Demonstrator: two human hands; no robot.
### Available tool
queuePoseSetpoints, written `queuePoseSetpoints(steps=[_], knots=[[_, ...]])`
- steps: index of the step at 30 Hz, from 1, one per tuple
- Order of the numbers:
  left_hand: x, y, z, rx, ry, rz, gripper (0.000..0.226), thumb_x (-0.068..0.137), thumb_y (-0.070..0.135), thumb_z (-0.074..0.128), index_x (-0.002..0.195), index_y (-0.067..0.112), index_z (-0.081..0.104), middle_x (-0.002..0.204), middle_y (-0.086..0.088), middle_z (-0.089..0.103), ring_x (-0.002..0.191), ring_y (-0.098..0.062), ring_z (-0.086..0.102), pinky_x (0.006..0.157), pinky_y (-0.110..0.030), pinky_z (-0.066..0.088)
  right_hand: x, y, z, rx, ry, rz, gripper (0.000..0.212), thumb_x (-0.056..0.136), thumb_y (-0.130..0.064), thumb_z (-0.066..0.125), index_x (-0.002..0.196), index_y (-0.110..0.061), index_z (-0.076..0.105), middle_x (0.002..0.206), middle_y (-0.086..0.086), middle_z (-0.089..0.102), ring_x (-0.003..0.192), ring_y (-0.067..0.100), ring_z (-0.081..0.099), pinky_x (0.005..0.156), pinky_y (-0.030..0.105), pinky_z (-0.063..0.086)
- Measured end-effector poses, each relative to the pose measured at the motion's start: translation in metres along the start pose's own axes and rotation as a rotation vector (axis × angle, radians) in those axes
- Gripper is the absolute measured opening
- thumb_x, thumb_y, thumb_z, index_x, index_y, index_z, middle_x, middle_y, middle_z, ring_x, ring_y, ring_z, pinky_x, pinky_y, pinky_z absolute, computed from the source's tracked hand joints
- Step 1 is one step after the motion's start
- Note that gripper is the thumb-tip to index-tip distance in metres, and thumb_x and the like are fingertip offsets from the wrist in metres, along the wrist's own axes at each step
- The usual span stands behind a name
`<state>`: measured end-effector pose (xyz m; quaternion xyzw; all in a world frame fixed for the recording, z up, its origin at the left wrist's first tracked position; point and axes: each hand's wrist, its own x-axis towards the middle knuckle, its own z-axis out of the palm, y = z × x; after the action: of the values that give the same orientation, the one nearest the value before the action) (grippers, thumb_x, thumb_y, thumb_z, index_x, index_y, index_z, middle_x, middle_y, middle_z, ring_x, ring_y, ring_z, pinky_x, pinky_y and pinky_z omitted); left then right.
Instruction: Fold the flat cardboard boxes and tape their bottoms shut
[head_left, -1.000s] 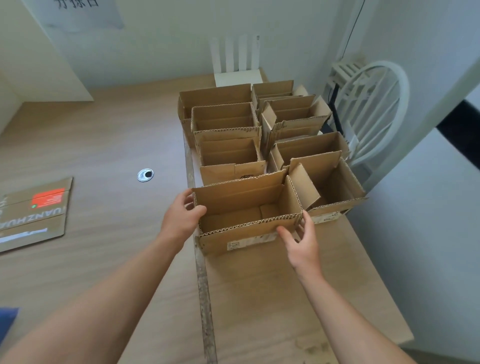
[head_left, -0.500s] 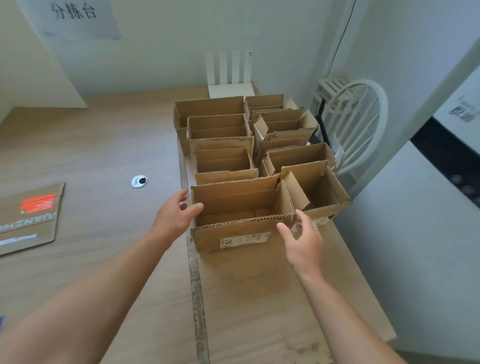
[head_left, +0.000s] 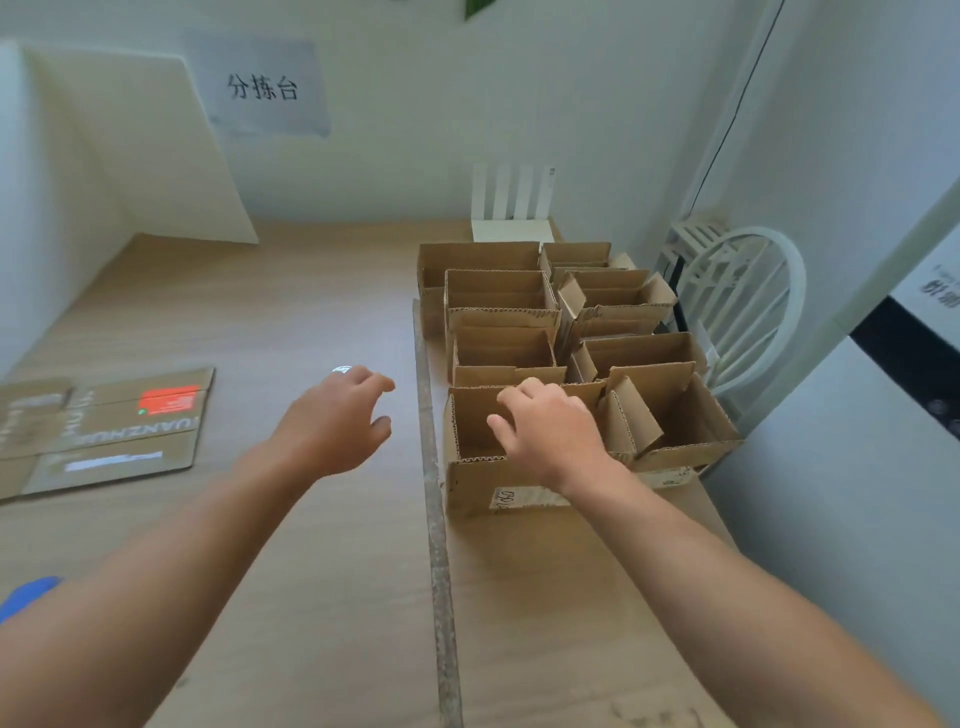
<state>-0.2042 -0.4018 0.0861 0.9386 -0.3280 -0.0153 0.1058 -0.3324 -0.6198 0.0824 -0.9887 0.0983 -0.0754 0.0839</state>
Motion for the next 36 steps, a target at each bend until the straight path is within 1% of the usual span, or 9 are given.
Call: queuePoseSetpoints(steps=[4,6,8,12,18,23,27,33,36], knots=[[-0.015,-0.046,-0.019,0.179,-0.028,-0.037,0.044,0.096,0.035,0.05,0.139,0.025,0.047,0.141,0.007,0.047,0.126,-0.02,0.044,0.09,-0.035,0.047,0.031,-0.063,0.003,-0.109,-0.042,-0.159,0.036,0.102,-0.042,0.04,0.121,-0.018,0.059,0.117,0.005,0.061,0.104,0.029,0.059,0.086,0.042,0.046],[-0.025,-0.073,-0.026,0.236,-0.041,-0.059,0.044,0.096,0.035,0.048,0.139,0.026,0.047,0.14,0.007,0.048,0.126,-0.02,0.044,0.09,-0.033,0.045,0.042,-0.096,0.011,-0.156,-0.041,-0.221,0.033,0.102,-0.041,0.04,0.114,-0.016,0.059,0.11,0.005,0.06,0.098,0.029,0.059,0.076,0.039,0.041],[-0.036,-0.104,-0.031,0.265,-0.053,-0.081,0.043,0.097,0.036,0.047,0.139,0.027,0.046,0.14,0.007,0.048,0.127,-0.019,0.044,0.09,-0.032,0.043,0.053,-0.13,0.021,-0.182,-0.066,-0.255,0.03,0.102,-0.039,0.04,0.11,-0.015,0.057,0.107,0.005,0.057,0.097,0.03,0.056,0.072,0.037,0.032],[-0.06,-0.179,-0.042,0.274,-0.072,-0.127,0.044,0.096,0.037,0.047,0.138,0.027,0.047,0.136,0.006,0.051,0.129,-0.019,0.044,0.096,-0.034,0.043,0.078,-0.202,0.041,-0.197,-0.1,-0.288,0.029,0.102,-0.037,0.04,0.108,-0.014,0.056,0.111,0.007,0.057,0.096,0.031,0.054,0.071,0.036,0.028],[-0.097,-0.297,-0.052,0.208,-0.095,-0.169,0.04,0.094,0.037,0.048,0.132,0.025,0.053,0.123,0.004,0.056,0.116,-0.021,0.05,0.09,-0.034,0.046,0.106,-0.313,0.082,-0.179,-0.178,-0.28,0.028,0.102,-0.037,0.041,0.11,-0.014,0.053,0.11,0.007,0.056,0.098,0.033,0.055,0.07,0.035,0.028],[-0.117,-0.378,-0.052,0.176,-0.14,-0.215,0.037,0.095,0.034,0.046,0.129,0.022,0.053,0.122,0.004,0.057,0.113,-0.02,0.05,0.093,-0.035,0.045,0.131,-0.391,0.114,-0.16,-0.259,-0.276,0.03,0.102,-0.039,0.041,0.116,-0.015,0.054,0.114,0.008,0.057,0.105,0.035,0.056,0.073,0.036,0.031],[-0.113,-0.427,-0.052,0.128,-0.161,-0.313,0.038,0.095,0.034,0.048,0.131,0.022,0.054,0.127,0.001,0.057,0.119,-0.023,0.05,0.092,-0.035,0.043,0.15,-0.421,0.14,-0.125,-0.314,-0.232,0.033,0.101,-0.04,0.041,0.12,-0.017,0.055,0.117,0.007,0.058,0.107,0.034,0.057,0.073,0.037,0.035],[-0.101,-0.483,-0.028,0.068,-0.239,-0.478,0.043,0.092,0.032,0.047,0.134,0.022,0.055,0.136,-0.001,0.053,0.124,-0.026,0.047,0.096,-0.037,0.043,0.168,-0.428,0.183,-0.091,-0.435,-0.121,0.036,0.101,-0.042,0.04,0.123,-0.018,0.056,0.119,0.006,0.058,0.11,0.032,0.057,0.082,0.038,0.044],[-0.098,-0.512,-0.012,0.065,-0.283,-0.547,0.042,0.092,0.03,0.047,0.132,0.021,0.056,0.134,-0.001,0.053,0.124,-0.024,0.048,0.096,-0.037,0.044,0.182,-0.429,0.205,-0.087,-0.488,-0.084,0.034,0.101,-0.041,0.039,0.118,-0.017,0.057,0.114,0.005,0.058,0.108,0.031,0.058,0.078,0.037,0.043]])
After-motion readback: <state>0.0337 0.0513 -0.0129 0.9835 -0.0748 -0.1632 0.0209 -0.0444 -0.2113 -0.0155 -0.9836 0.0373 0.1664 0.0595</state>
